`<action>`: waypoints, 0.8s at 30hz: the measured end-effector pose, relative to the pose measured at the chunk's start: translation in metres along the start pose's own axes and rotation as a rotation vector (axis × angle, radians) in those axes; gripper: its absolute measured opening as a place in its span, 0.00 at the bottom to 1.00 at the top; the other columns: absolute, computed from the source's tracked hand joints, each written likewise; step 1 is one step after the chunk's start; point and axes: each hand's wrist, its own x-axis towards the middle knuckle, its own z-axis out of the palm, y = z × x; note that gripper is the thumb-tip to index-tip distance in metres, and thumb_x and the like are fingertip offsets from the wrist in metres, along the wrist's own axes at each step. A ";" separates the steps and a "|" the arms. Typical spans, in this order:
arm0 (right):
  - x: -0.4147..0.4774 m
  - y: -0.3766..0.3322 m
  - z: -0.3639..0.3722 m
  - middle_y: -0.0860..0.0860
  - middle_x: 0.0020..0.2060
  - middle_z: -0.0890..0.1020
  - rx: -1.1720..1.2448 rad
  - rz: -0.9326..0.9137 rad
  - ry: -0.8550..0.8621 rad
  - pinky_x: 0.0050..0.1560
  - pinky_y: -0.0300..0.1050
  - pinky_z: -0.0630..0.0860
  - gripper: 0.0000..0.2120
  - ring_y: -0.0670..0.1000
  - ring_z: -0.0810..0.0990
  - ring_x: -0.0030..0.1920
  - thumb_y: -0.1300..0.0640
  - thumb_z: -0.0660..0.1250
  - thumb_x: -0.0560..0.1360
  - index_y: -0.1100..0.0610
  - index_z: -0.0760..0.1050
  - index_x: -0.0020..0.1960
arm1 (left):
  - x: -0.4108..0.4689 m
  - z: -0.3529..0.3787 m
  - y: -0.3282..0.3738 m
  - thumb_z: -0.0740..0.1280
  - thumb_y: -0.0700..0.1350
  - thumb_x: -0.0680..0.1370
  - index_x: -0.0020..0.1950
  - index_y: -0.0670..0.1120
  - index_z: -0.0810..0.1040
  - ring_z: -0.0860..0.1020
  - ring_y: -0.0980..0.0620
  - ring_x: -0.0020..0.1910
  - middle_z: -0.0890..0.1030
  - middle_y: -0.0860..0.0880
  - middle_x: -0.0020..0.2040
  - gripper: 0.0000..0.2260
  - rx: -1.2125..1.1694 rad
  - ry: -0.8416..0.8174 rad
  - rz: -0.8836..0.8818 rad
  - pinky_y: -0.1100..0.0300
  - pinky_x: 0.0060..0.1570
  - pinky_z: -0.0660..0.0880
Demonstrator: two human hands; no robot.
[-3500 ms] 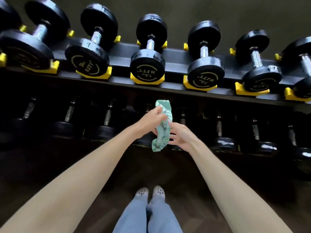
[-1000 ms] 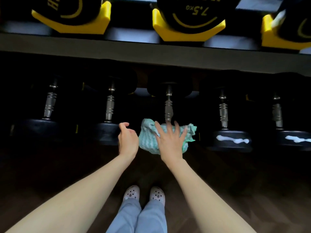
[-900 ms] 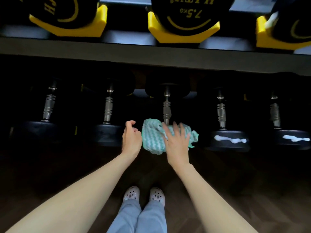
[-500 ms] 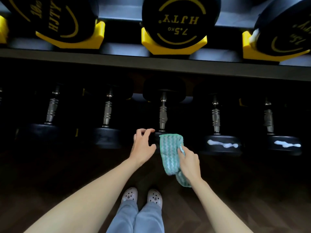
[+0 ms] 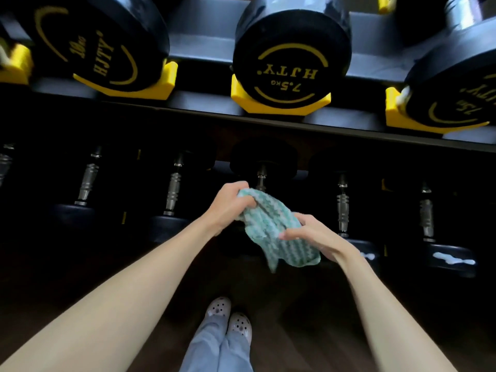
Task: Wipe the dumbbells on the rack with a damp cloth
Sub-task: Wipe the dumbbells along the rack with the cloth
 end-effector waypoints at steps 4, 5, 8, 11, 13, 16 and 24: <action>0.023 -0.012 -0.015 0.51 0.48 0.81 -0.252 0.069 0.239 0.48 0.46 0.75 0.10 0.51 0.80 0.48 0.60 0.67 0.71 0.55 0.76 0.52 | 0.015 -0.015 0.016 0.61 0.31 0.73 0.32 0.45 0.63 0.72 0.56 0.25 0.69 0.50 0.29 0.14 -0.206 0.127 -0.010 0.67 0.23 0.67; 0.029 -0.015 -0.019 0.52 0.48 0.80 -0.270 0.050 0.358 0.45 0.45 0.74 0.10 0.52 0.79 0.48 0.60 0.67 0.72 0.56 0.75 0.53 | 0.020 -0.019 0.018 0.61 0.31 0.73 0.32 0.45 0.64 0.72 0.55 0.26 0.70 0.49 0.30 0.13 -0.204 0.149 0.004 0.67 0.23 0.68; 0.047 -0.024 -0.029 0.53 0.47 0.74 -0.155 -0.008 0.645 0.43 0.43 0.67 0.16 0.53 0.74 0.47 0.59 0.67 0.73 0.57 0.67 0.59 | 0.038 -0.027 0.018 0.63 0.31 0.74 0.41 0.43 0.69 0.75 0.53 0.32 0.74 0.48 0.34 0.08 -0.194 0.233 0.022 0.67 0.25 0.73; 0.079 -0.023 -0.035 0.54 0.47 0.76 -0.084 0.009 0.649 0.44 0.46 0.69 0.17 0.54 0.75 0.47 0.59 0.68 0.73 0.57 0.70 0.60 | 0.060 -0.030 0.005 0.65 0.33 0.75 0.51 0.42 0.67 0.75 0.53 0.36 0.74 0.50 0.39 0.10 -0.134 0.286 0.003 0.69 0.27 0.74; 0.098 -0.017 -0.038 0.56 0.51 0.79 0.053 0.070 0.618 0.46 0.48 0.72 0.15 0.54 0.76 0.49 0.60 0.68 0.73 0.60 0.73 0.59 | 0.072 -0.026 -0.006 0.63 0.34 0.77 0.54 0.43 0.63 0.76 0.51 0.40 0.73 0.48 0.44 0.12 -0.101 0.261 -0.073 0.63 0.32 0.78; 0.131 -0.001 -0.041 0.52 0.49 0.75 0.409 0.222 0.743 0.46 0.47 0.73 0.11 0.53 0.73 0.51 0.60 0.69 0.74 0.58 0.74 0.55 | 0.095 -0.013 -0.028 0.59 0.34 0.80 0.61 0.42 0.61 0.76 0.43 0.55 0.71 0.42 0.59 0.12 -0.107 0.252 -0.193 0.48 0.48 0.78; 0.178 0.032 -0.015 0.65 0.65 0.69 0.318 0.269 0.992 0.63 0.50 0.67 0.32 0.62 0.69 0.66 0.59 0.71 0.71 0.69 0.61 0.68 | 0.146 0.000 -0.086 0.62 0.43 0.79 0.68 0.42 0.65 0.64 0.38 0.67 0.62 0.39 0.70 0.19 0.399 0.443 -0.420 0.49 0.61 0.66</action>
